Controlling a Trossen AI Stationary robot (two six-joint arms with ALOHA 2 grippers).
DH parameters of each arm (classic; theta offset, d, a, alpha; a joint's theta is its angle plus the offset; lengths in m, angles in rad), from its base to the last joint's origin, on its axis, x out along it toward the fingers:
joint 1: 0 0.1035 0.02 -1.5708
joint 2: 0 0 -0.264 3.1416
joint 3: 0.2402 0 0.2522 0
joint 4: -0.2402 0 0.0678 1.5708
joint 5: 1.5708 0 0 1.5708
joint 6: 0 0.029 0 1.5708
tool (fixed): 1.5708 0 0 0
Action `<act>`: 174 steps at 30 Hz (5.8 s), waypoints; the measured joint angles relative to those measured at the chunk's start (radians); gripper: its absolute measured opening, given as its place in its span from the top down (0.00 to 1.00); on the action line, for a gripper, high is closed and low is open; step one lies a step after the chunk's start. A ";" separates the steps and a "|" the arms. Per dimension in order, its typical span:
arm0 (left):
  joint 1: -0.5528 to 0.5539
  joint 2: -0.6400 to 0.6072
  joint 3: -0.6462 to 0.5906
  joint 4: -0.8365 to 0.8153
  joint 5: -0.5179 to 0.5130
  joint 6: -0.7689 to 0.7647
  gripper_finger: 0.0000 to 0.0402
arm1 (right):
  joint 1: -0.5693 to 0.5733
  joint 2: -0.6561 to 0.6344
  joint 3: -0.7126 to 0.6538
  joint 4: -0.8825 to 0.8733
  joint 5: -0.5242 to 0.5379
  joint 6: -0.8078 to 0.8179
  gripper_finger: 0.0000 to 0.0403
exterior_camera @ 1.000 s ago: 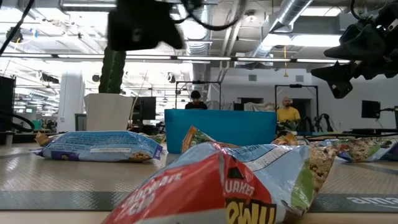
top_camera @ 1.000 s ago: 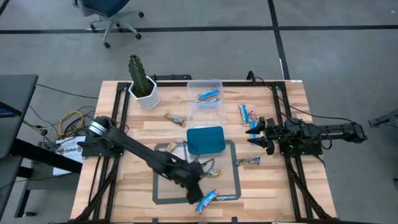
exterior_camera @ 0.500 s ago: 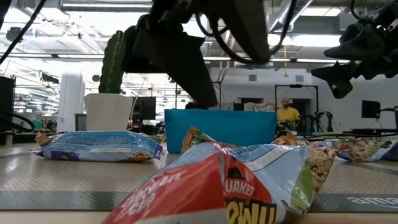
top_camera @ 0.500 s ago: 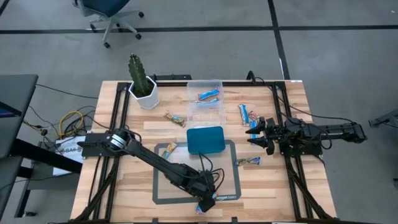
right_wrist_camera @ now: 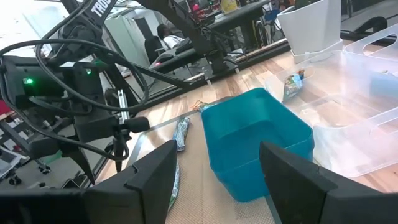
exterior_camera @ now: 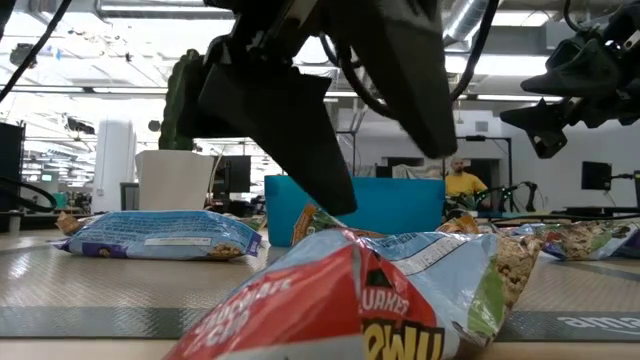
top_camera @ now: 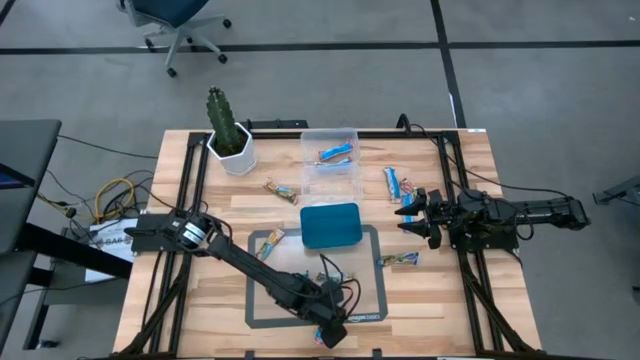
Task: Pick and place Granola Bars by type
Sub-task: Put the red granola bar into the top transparent bin
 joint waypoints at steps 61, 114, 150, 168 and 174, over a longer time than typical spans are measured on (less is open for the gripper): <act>-0.077 0.064 -0.002 0.050 -0.016 -0.106 0.86 | 0.000 0.013 0.000 -0.001 0.001 0.000 0.45; 0.255 -0.453 -0.012 -0.260 -0.675 0.313 0.90 | 0.000 0.013 0.000 0.000 0.001 0.000 0.45; 1.049 -0.341 -0.240 0.146 0.131 1.291 0.91 | 0.000 0.012 0.000 0.000 -0.002 0.000 0.45; 1.074 -0.296 -0.240 0.147 0.044 1.373 0.70 | 0.000 0.012 0.000 0.000 -0.003 0.000 0.45; 1.069 -0.312 -0.240 0.138 0.049 1.335 0.63 | 0.000 0.012 0.000 0.000 -0.003 0.000 0.45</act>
